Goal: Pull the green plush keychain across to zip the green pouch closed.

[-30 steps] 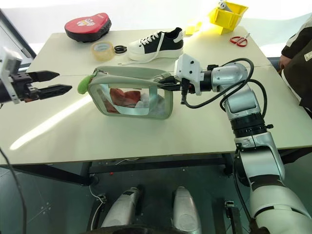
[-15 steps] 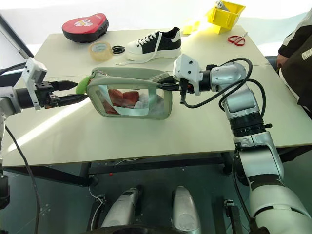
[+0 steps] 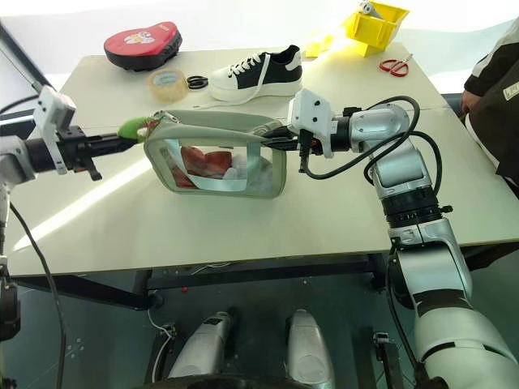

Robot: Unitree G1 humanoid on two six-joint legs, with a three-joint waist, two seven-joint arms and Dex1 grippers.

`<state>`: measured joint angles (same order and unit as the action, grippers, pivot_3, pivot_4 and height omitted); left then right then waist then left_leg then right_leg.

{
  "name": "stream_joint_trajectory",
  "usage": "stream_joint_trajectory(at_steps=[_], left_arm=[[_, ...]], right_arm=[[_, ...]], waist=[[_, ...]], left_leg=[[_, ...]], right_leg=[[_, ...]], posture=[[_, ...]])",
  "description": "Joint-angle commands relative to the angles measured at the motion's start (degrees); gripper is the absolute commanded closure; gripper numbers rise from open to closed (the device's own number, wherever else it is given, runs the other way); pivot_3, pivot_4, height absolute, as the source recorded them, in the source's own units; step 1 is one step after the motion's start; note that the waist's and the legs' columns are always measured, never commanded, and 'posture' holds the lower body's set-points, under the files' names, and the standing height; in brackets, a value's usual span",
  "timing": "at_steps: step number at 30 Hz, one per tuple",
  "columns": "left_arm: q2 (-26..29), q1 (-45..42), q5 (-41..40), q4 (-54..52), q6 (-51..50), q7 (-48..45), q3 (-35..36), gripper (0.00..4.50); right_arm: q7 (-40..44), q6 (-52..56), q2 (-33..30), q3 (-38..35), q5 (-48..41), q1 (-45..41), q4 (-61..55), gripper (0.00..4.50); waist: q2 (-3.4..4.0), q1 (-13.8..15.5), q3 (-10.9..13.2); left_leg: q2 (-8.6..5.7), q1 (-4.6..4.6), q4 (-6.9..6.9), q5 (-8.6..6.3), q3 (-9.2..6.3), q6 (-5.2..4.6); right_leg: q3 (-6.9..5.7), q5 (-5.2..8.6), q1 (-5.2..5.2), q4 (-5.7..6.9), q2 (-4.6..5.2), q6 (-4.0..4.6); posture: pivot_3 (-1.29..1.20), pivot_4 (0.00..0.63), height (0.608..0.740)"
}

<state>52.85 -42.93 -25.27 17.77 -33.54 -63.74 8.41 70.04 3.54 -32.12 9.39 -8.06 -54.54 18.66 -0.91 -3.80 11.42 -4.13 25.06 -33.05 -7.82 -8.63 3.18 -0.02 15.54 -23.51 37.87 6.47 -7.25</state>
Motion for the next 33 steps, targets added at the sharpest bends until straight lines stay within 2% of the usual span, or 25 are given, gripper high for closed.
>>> stream_joint_trajectory(at_steps=[1, 6, 9, 12, 19, 23, 30, 33], left_arm=[[0.32, -5.87, -2.90, -3.61, -1.62, 0.17, 2.55, 4.44], [-2.50, -5.72, 1.96, -7.88, 4.16, -1.73, -4.99, 4.44], [-4.62, -6.66, 3.43, -6.61, 4.91, -2.34, -7.65, 4.44], [-4.11, -6.92, 4.89, -5.28, 6.11, -3.78, -8.74, 3.54], [-0.60, -7.27, 5.78, -3.46, 5.50, -3.12, -5.67, 0.08], [1.54, -2.10, 4.28, -6.43, 3.59, -5.17, -4.69, 0.08], [-2.64, 2.86, 4.83, -6.26, 3.31, -0.56, -4.53, 0.08], [-3.30, 2.70, 4.51, -6.48, 3.24, 0.12, -3.88, 0.91]], right_arm=[[-0.53, -0.29, 0.34, -0.57, -0.24, -1.52, -1.53, 4.50], [-0.38, -0.42, 0.54, -0.37, -0.29, -1.28, -1.59, 4.50], [-0.68, -0.62, 0.58, -0.50, -0.18, -1.19, -1.32, 4.50], [-0.72, -0.36, 0.60, -0.53, -0.25, -1.16, -1.63, 4.50], [-1.10, 0.39, 0.01, -0.92, -0.47, -0.44, -2.53, 4.50], [-1.01, 0.55, -0.10, -0.99, -0.55, -0.47, -2.49, 4.50], [-0.65, 0.66, 0.12, -0.71, -0.60, -1.24, -2.18, 4.50], [-0.33, 0.87, -0.04, -0.66, -0.67, -1.32, -2.30, 4.50]], waist=[[-0.01, 0.08, 0.00], [0.00, -0.01, -0.01], [-0.01, -0.08, 0.00], [0.00, -0.22, 0.00], [0.00, -0.12, 0.00], [0.01, -0.26, -0.01], [-0.01, 0.10, -0.01], [-0.01, -0.01, -0.01]], left_leg=[[0.00, 0.00, 0.00, 0.00, 0.00, 0.00], [-0.02, -0.03, 0.00, 0.00, 0.01, 0.00], [-0.02, -0.04, -0.01, 0.00, 0.01, 0.00], [-0.01, -0.04, 0.00, 0.00, 0.02, 0.00], [-0.01, -0.04, -0.01, 0.00, 0.01, 0.00], [-0.01, -0.04, 0.02, 0.00, 0.02, 0.00], [-0.01, -0.06, 0.00, 0.00, 0.00, 0.00], [0.00, -0.06, 0.01, 0.00, 0.00, 0.00]], right_leg=[[0.00, 0.00, 0.00, 0.00, 0.00, 0.00], [0.00, 0.00, 0.04, 0.00, 0.02, -0.01], [0.00, 0.00, 0.04, 0.04, 0.01, 0.00], [0.01, 0.00, 0.00, 0.06, 0.01, 0.00], [0.01, 0.00, -0.01, 0.11, 0.01, -0.01], [0.02, 0.00, -0.04, 0.12, 0.01, -0.01], [0.03, 0.01, 0.02, 0.11, 0.01, 0.00], [0.03, 0.01, 0.00, 0.11, 0.01, 0.00]], posture=[[0.00, 0.150, 0.740], [0.00, 0.150, 0.740], [0.00, 0.150, 0.740], [0.00, 0.150, 0.740], [0.00, 0.150, 0.740], [0.00, 0.150, 0.740], [0.00, 0.150, 0.740], [0.00, 0.150, 0.740]])
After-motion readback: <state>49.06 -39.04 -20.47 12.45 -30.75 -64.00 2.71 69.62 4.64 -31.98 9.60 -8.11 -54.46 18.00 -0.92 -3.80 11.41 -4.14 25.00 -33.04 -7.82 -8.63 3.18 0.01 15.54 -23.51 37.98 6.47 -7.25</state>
